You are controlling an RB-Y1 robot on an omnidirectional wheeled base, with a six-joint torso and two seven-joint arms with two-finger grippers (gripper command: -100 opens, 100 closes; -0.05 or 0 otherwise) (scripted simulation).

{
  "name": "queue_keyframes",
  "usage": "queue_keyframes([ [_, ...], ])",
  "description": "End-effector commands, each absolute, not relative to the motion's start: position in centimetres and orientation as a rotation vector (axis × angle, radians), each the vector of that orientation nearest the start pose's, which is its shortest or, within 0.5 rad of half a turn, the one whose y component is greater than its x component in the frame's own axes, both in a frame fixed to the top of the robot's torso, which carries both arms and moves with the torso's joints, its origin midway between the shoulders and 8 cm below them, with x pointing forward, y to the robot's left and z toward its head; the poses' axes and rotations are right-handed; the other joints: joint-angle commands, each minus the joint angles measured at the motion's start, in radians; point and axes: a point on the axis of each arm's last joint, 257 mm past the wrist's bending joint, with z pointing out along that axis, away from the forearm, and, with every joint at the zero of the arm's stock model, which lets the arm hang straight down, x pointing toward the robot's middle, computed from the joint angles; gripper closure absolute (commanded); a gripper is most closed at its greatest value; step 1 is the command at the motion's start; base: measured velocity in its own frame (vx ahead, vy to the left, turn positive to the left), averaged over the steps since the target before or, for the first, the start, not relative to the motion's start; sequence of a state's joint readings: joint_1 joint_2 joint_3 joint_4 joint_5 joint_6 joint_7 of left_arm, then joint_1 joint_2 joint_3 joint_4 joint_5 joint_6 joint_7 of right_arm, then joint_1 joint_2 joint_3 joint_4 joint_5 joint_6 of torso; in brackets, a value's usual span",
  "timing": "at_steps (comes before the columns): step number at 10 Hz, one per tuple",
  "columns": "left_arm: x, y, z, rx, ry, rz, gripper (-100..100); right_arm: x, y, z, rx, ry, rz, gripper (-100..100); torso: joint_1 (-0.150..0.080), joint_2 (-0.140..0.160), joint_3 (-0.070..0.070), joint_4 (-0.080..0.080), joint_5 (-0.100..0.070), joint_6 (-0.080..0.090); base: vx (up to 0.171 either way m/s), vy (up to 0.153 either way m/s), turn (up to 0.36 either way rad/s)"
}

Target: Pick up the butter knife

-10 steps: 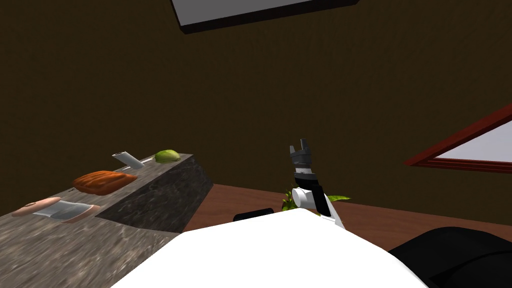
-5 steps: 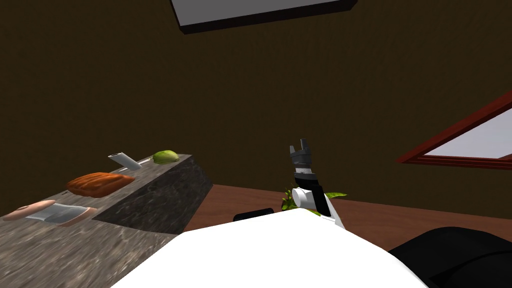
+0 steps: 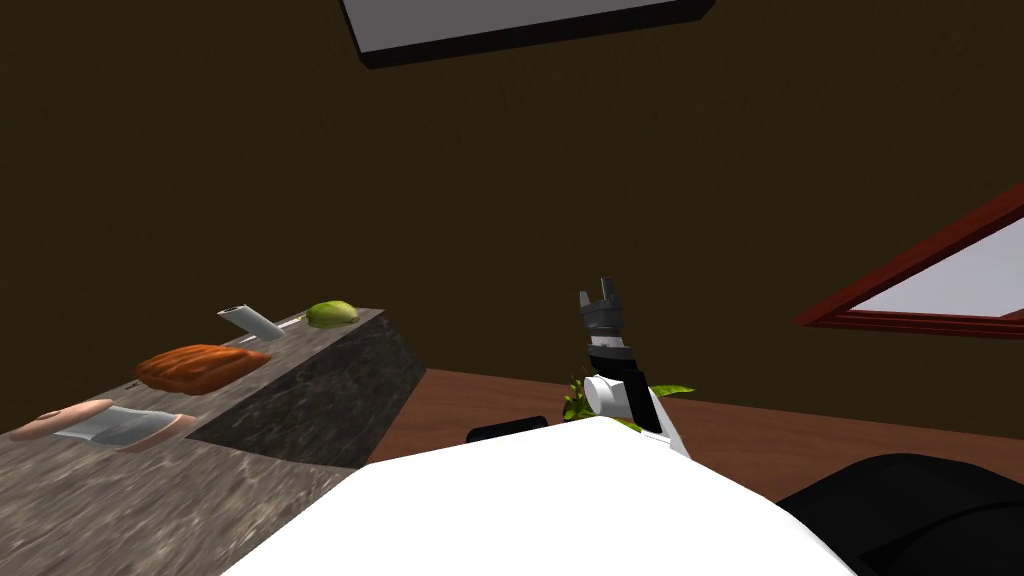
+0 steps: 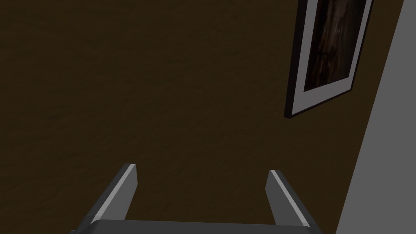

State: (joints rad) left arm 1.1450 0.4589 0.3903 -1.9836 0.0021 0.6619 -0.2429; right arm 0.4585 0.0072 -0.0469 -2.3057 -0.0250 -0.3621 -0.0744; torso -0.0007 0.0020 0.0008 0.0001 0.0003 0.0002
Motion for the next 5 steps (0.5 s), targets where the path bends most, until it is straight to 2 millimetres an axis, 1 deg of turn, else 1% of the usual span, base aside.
queue_keyframes([
  [1,-1.89,61.61,-34.62,-1.492,1.944,0.601,100,36.07,-29.72,2.37,0.764,0.613,1.338,0,0.0,0.0,0.0,0.0,0.0,0.0,0.012,-0.022,0.068],
  [3,-1.94,61.19,-33.91,-1.482,1.949,0.597,100,36.07,-29.72,2.37,0.765,0.613,1.338,0,-0.003,-0.001,-0.001,0.0,-0.001,-0.001,0.026,-0.036,0.069],
  [4,-1.92,61.32,-34.15,-1.484,1.948,0.598,100,36.07,-29.72,2.37,0.765,0.613,1.338,0,-0.004,-0.001,-0.001,0.0,-0.001,-0.001,0.009,-0.014,0.011],
  [5,-1.92,61.26,-34.11,-1.483,1.949,0.598,0,36.07,-29.72,2.37,0.764,0.613,1.338,0,-0.002,-0.001,-0.001,0.0,-0.001,-0.001,0.0,0.0,0.0],
])
